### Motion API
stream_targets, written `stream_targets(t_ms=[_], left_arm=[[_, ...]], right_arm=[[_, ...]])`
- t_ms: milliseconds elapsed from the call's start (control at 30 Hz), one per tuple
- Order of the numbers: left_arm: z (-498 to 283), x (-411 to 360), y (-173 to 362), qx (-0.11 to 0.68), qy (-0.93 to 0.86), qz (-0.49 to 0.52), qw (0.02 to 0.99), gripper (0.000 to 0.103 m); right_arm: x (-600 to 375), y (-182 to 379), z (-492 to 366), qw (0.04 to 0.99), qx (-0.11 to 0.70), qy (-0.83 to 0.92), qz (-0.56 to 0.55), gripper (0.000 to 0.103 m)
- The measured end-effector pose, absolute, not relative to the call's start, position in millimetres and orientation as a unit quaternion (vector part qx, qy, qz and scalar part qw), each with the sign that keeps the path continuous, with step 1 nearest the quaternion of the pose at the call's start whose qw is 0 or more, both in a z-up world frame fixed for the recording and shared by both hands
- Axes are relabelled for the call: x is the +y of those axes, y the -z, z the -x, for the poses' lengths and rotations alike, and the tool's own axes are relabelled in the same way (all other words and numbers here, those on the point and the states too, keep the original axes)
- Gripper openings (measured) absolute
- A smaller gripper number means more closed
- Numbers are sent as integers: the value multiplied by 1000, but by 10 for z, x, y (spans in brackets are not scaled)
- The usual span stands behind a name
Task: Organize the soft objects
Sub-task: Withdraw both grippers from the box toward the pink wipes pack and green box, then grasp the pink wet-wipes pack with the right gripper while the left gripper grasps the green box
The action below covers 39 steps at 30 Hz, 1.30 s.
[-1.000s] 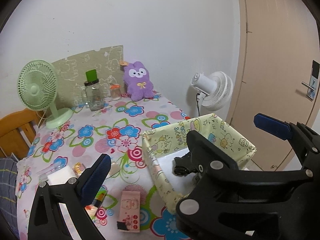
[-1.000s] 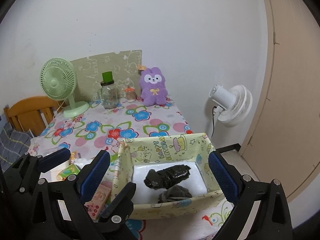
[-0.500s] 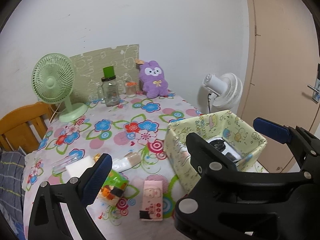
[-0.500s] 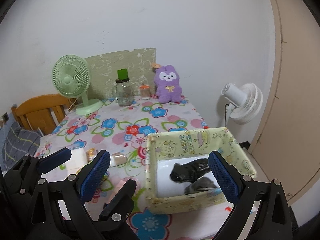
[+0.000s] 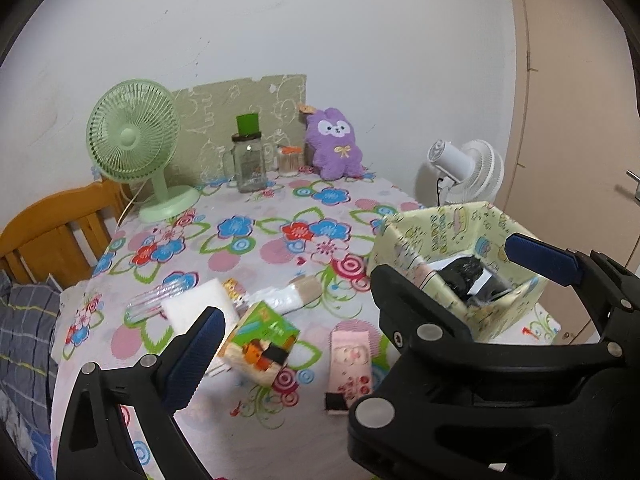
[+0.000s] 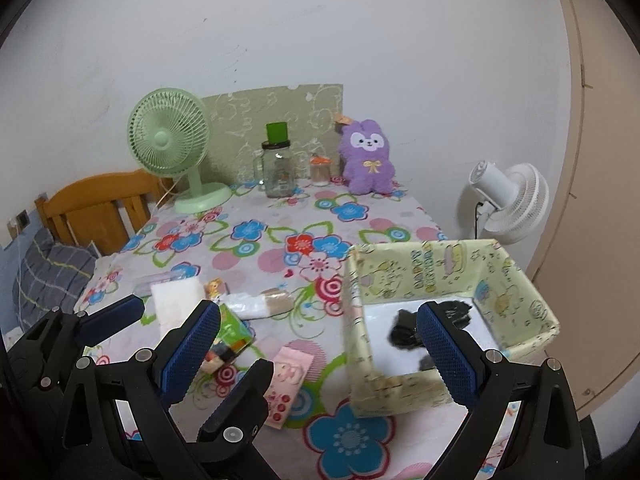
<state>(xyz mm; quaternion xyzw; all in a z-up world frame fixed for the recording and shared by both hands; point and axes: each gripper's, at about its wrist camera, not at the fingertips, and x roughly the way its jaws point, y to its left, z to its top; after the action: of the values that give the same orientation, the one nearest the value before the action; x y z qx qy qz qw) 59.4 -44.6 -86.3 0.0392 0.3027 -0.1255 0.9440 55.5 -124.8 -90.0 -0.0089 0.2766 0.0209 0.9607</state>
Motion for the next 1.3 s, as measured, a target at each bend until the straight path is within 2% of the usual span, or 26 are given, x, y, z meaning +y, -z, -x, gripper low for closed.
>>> stream_targets(t_ms=[367, 1300], left_arm=[[-641, -270, 1162, 324, 115, -48, 938, 99], [-956, -143, 1823, 403, 86, -55, 909, 96]], right_arm=[[-1081, 1219, -613, 956, 292, -22, 3, 99], [-945, 2053, -1131, 906, 421, -35, -22, 74]])
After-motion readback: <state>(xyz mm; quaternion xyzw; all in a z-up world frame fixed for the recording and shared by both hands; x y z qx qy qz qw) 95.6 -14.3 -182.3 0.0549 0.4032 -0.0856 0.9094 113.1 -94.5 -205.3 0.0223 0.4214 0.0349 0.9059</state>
